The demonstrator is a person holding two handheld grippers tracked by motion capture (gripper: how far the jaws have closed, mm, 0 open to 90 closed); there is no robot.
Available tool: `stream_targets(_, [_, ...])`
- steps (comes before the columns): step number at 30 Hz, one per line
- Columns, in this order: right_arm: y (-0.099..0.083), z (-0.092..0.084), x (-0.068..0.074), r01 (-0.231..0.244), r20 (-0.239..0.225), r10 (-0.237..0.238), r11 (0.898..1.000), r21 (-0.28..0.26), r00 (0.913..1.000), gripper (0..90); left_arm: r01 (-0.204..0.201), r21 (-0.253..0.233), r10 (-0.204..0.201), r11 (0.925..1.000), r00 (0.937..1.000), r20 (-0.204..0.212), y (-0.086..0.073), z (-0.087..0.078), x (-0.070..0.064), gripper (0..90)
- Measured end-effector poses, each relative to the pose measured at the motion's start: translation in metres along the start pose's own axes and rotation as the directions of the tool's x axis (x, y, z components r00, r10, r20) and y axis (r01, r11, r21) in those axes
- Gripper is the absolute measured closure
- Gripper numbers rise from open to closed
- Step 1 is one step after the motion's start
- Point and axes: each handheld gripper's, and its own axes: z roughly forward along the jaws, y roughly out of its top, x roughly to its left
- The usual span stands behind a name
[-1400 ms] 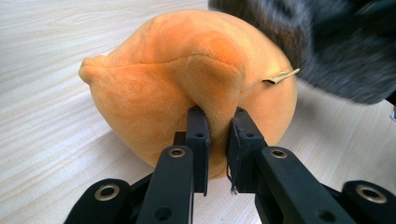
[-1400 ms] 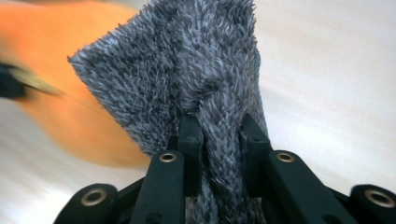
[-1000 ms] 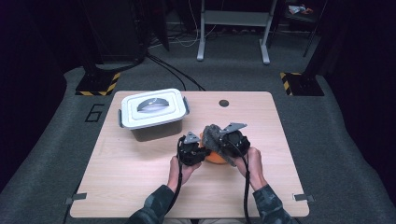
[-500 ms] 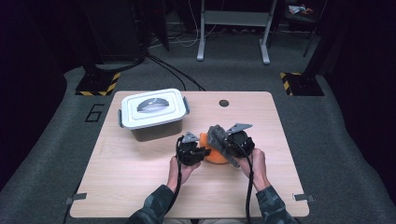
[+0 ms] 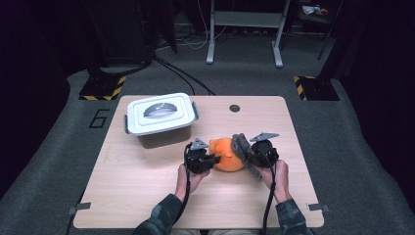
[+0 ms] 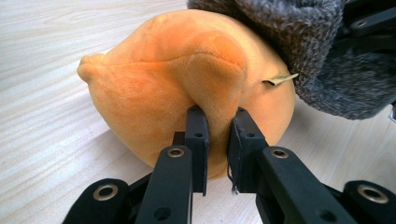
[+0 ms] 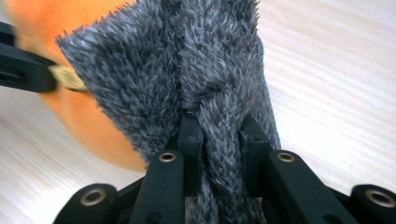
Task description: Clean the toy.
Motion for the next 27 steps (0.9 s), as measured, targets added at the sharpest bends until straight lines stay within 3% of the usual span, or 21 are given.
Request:
stream_targets(3, [-0.006, 0.006, -0.009, -0.022, 0.008, 0.021, 1.000, 0.018, 0.9997, 74.9, 0.003, 0.001, -0.003, 1.0000, 1.0000, 0.000, 0.000, 0.000, 0.000, 79.4])
stream_targets(7, [-0.017, 0.020, -0.021, -0.084, 0.018, 0.083, 0.994, 0.067, 0.9964, 74.9, 0.006, -0.003, -0.006, 1.0000, 1.0000, 0.002, 0.000, 0.000, 0.001, 79.4])
stream_targets(10, [-0.022, 0.028, -0.025, -0.095, 0.020, 0.093, 0.992, 0.087, 0.9954, 74.8, 0.005, -0.001, -0.005, 1.0000, 1.0000, 0.002, 0.000, 0.000, 0.001, 79.4])
stream_targets(13, [-0.028, 0.039, -0.027, -0.107, 0.021, 0.105, 0.983, 0.146, 0.9942, 74.7, 0.003, 0.000, -0.003, 1.0000, 1.0000, 0.002, 0.000, 0.000, 0.001, 79.4])
stream_targets(15, [-0.030, 0.042, -0.027, -0.106, 0.012, 0.105, 0.983, 0.150, 0.9944, 74.7, 0.005, -0.001, -0.005, 1.0000, 1.0000, 0.000, 0.000, 0.000, 0.001, 79.3])
stream_targets(18, [-0.028, 0.035, -0.027, -0.104, 0.032, 0.101, 0.985, 0.137, 0.9944, 74.8, 0.003, 0.009, -0.003, 1.0000, 1.0000, 0.000, 0.000, 0.000, 0.002, 79.2])
stream_targets(20, [-0.025, 0.024, -0.029, -0.094, 0.049, 0.089, 0.989, 0.112, 0.9948, 74.8, 0.012, 0.009, -0.012, 0.9999, 0.9999, 0.006, 0.000, 0.000, 0.003, 79.0])
stream_targets(21, [-0.019, 0.011, -0.030, -0.094, 0.053, 0.090, 0.992, 0.084, 0.9945, 74.8, 0.009, 0.009, -0.009, 0.9999, 0.9999, 0.006, 0.000, -0.001, 0.003, 78.8])
stream_targets(23, [-0.016, 0.004, -0.030, -0.079, 0.062, 0.075, 0.995, 0.066, 0.9952, 74.7, 0.009, 0.009, -0.009, 0.9999, 0.9999, 0.004, 0.000, -0.001, 0.002, 78.8])
stream_targets(27, [0.001, -0.026, -0.015, -0.031, 0.060, 0.032, 0.999, -0.013, 0.9977, 74.7, -0.005, 0.011, 0.005, 0.9999, 1.0000, 0.000, 0.001, 0.000, 0.001, 78.6])
